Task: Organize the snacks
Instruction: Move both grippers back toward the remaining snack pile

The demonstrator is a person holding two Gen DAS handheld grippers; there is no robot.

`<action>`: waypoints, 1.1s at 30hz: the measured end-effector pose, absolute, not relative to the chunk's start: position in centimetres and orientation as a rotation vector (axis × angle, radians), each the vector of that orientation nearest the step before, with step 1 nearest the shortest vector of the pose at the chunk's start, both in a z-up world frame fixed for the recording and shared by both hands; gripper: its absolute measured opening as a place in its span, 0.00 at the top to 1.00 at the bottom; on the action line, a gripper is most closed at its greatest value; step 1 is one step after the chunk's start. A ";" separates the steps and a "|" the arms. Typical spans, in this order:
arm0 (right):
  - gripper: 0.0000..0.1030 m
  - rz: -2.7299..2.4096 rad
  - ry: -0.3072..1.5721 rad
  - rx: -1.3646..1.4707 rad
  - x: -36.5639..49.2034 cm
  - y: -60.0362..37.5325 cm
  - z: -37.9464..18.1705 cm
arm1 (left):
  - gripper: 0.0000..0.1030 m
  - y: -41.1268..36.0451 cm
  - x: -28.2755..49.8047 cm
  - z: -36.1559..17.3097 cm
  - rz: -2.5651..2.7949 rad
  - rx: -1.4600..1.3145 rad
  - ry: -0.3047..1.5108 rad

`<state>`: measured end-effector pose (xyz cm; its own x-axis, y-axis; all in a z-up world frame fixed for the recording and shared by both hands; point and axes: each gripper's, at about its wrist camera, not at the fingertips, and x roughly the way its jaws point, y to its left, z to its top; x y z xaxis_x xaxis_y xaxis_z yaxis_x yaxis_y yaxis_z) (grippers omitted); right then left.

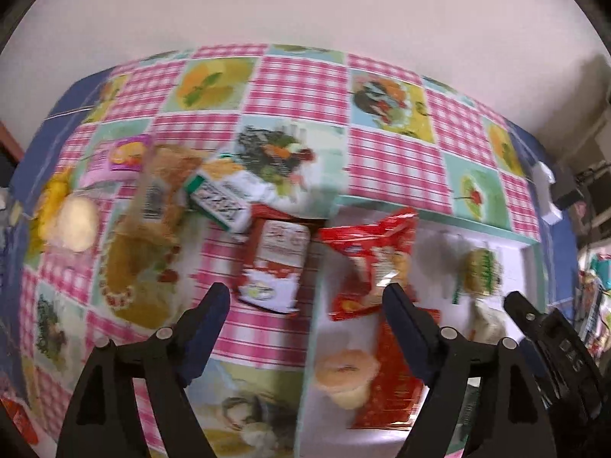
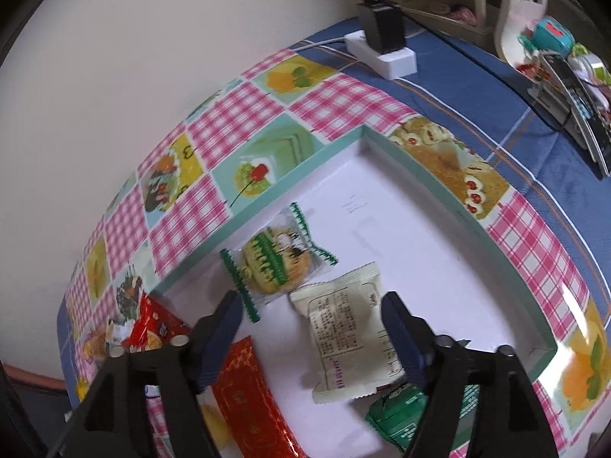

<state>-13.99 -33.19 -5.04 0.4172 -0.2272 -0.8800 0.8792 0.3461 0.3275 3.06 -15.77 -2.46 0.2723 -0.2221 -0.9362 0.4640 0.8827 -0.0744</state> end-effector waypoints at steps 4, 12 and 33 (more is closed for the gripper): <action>0.00 -0.825 0.851 0.882 -13.2 -32.2 -4.7 | 0.19 -14.2 3.8 -2.8 -0.398 0.234 1.201; 0.00 -0.773 0.835 0.775 -11.7 -29.9 -3.7 | 0.06 -11.9 4.7 -3.0 -0.340 0.214 1.182; 0.00 -0.623 0.798 0.638 -8.3 -24.1 -1.8 | 0.06 -6.4 7.1 0.3 -0.240 0.188 1.103</action>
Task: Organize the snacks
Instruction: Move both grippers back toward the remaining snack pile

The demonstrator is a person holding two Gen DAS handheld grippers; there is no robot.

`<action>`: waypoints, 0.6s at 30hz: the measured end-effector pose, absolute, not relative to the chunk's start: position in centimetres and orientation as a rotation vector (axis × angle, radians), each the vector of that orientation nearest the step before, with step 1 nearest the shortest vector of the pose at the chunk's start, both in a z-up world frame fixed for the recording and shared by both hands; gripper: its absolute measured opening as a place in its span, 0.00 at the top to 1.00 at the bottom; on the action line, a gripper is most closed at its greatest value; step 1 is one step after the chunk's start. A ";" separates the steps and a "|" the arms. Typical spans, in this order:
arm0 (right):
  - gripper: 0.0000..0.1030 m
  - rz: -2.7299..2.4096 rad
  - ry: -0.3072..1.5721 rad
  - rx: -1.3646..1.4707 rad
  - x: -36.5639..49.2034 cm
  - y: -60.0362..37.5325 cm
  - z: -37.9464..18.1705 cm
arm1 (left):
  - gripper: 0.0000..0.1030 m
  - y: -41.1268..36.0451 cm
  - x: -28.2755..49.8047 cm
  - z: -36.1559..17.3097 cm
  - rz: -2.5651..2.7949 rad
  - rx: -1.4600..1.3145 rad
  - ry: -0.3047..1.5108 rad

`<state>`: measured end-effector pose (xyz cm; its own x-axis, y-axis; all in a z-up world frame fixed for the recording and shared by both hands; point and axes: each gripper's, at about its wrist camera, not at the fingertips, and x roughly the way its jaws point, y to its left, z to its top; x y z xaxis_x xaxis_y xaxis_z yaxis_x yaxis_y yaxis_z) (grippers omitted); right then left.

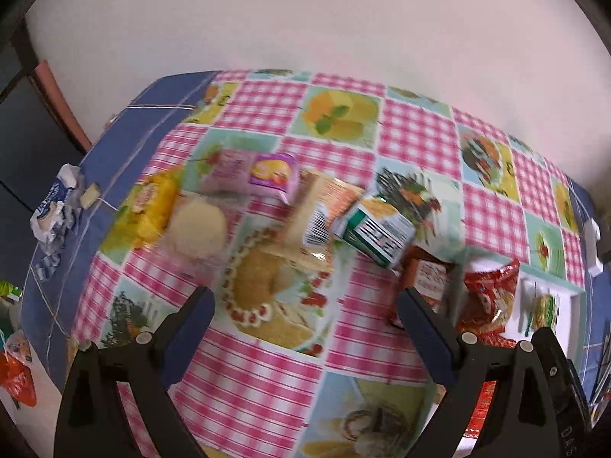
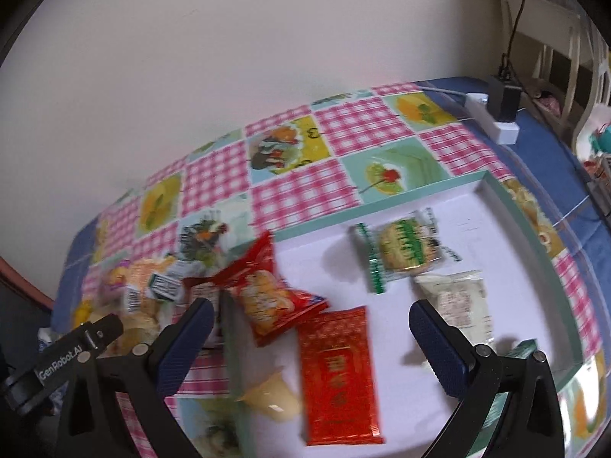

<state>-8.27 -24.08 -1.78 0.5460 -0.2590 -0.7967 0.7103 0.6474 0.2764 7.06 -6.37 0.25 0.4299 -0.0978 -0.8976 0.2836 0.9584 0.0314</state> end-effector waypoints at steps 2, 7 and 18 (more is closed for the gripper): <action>0.00 -0.608 0.792 0.622 -7.8 -23.3 -1.4 | 0.06 -5.5 7.6 0.5 -0.228 0.181 1.100; 0.00 -0.530 0.802 0.574 -5.9 -20.5 -0.9 | 0.06 -3.2 9.0 0.4 -0.173 0.165 1.098; 0.00 -0.422 0.879 0.480 -2.8 -16.1 -2.0 | 0.06 2.3 11.9 0.1 -0.066 0.154 1.105</action>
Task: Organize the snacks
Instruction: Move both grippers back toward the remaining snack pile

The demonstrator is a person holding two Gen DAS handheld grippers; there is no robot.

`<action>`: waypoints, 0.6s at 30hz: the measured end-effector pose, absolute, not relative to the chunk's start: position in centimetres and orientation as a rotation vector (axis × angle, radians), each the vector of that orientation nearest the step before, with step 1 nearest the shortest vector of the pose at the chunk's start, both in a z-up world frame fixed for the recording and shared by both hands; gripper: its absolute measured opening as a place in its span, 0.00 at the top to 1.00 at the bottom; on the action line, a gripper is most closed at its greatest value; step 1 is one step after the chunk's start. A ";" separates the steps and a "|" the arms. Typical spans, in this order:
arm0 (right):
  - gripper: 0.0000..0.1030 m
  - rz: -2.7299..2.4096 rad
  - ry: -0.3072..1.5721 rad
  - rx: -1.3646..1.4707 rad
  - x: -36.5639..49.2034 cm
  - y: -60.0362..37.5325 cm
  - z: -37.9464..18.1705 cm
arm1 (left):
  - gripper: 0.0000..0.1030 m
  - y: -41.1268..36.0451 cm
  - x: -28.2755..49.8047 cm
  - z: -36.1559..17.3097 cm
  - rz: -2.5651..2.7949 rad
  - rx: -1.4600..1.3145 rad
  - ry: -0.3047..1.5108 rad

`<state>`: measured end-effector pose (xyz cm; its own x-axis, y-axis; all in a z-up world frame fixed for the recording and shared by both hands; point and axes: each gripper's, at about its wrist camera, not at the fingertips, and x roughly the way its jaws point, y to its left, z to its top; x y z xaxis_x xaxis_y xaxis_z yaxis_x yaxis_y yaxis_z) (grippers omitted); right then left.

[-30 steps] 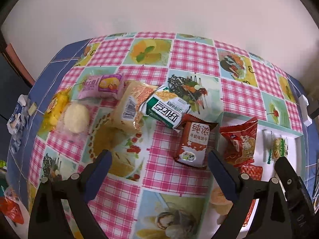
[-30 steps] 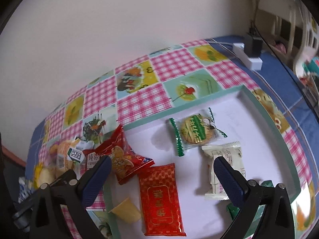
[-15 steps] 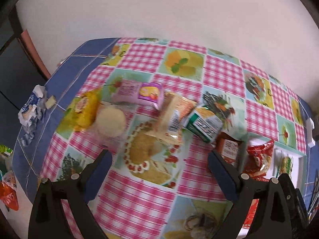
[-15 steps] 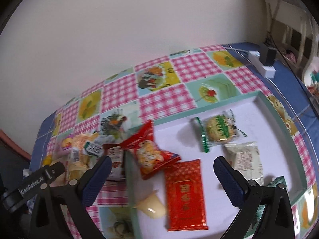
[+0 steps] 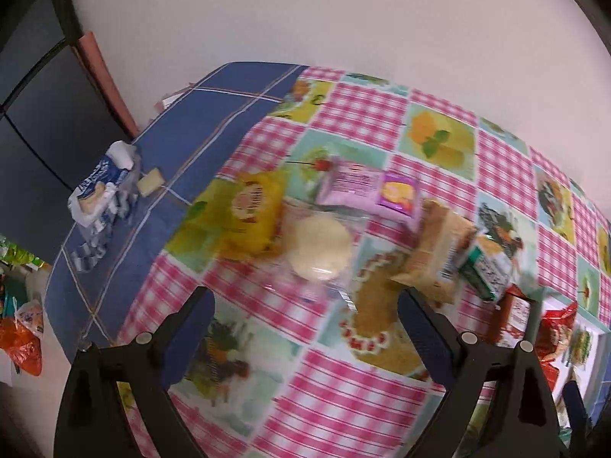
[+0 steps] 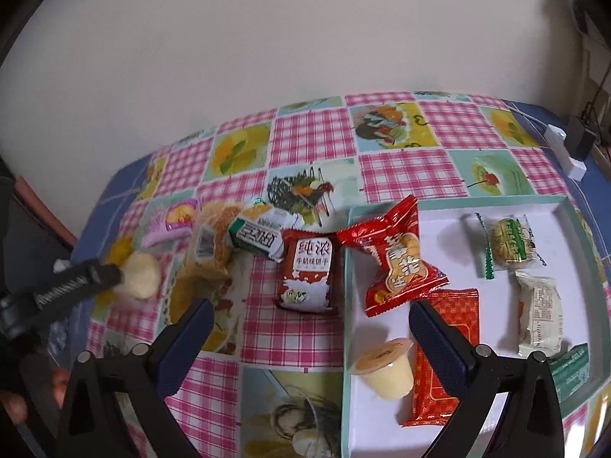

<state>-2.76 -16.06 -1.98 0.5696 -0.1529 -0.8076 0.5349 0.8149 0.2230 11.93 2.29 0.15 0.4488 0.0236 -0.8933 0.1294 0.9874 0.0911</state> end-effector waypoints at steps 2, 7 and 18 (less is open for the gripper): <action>0.00 -0.431 0.891 0.461 -2.3 -15.9 -2.3 | 0.06 3.2 12.5 0.0 -0.053 0.154 1.107; 0.00 -0.447 0.902 0.417 -1.1 -15.9 -3.1 | 0.06 4.6 13.6 -0.6 -0.049 0.132 1.130; 0.00 -0.412 0.883 0.371 1.2 -15.9 -3.7 | 0.06 6.5 15.9 -2.0 -0.084 0.015 1.188</action>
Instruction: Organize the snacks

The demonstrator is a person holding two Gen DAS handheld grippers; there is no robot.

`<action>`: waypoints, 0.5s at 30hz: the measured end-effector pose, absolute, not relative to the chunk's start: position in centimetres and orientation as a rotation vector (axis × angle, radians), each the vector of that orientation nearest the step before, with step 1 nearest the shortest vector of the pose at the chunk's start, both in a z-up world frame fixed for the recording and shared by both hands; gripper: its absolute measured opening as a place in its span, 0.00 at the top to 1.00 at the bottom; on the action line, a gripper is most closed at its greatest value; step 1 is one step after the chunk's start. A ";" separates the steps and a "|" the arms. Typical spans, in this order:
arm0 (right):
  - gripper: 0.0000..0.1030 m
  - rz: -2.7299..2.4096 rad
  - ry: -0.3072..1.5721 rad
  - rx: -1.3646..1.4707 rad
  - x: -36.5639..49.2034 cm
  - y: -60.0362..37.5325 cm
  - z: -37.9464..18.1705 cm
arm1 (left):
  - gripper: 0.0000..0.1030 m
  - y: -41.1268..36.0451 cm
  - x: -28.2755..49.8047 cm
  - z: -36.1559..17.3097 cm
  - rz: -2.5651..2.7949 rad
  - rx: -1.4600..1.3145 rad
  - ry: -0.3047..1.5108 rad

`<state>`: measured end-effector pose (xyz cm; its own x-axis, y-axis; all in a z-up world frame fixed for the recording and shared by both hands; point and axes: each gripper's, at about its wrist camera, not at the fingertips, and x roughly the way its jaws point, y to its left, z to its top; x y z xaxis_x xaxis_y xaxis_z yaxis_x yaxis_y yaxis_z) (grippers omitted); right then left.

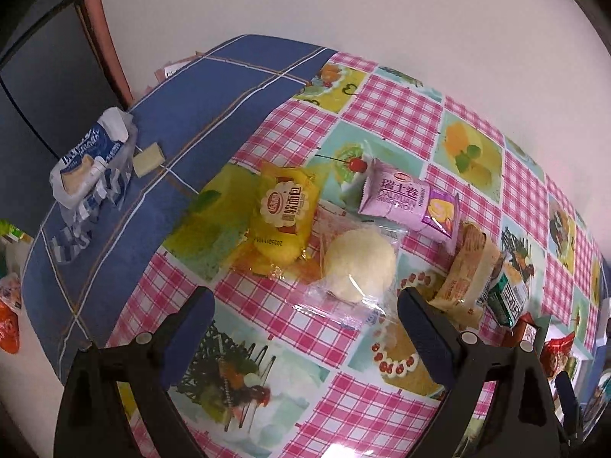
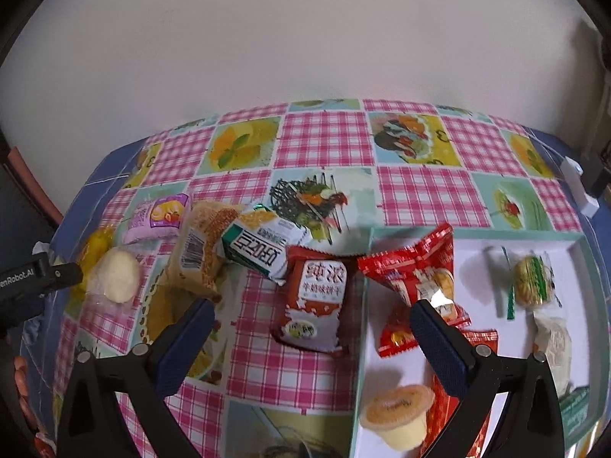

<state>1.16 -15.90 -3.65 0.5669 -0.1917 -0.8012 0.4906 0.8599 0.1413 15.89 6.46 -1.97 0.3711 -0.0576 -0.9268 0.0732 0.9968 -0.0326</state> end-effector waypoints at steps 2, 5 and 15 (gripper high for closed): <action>0.00 -0.400 0.874 0.375 1.4 -16.2 -3.6 | 0.06 6.7 16.2 -2.3 -0.085 -0.001 1.198; 0.00 -0.395 0.857 0.381 1.6 -16.7 -3.3 | 0.06 6.7 16.5 -2.6 -0.086 -0.020 1.205; 0.01 -0.375 0.863 0.471 2.3 -18.3 -3.9 | 0.06 6.2 17.5 -3.5 -0.128 -0.027 1.238</action>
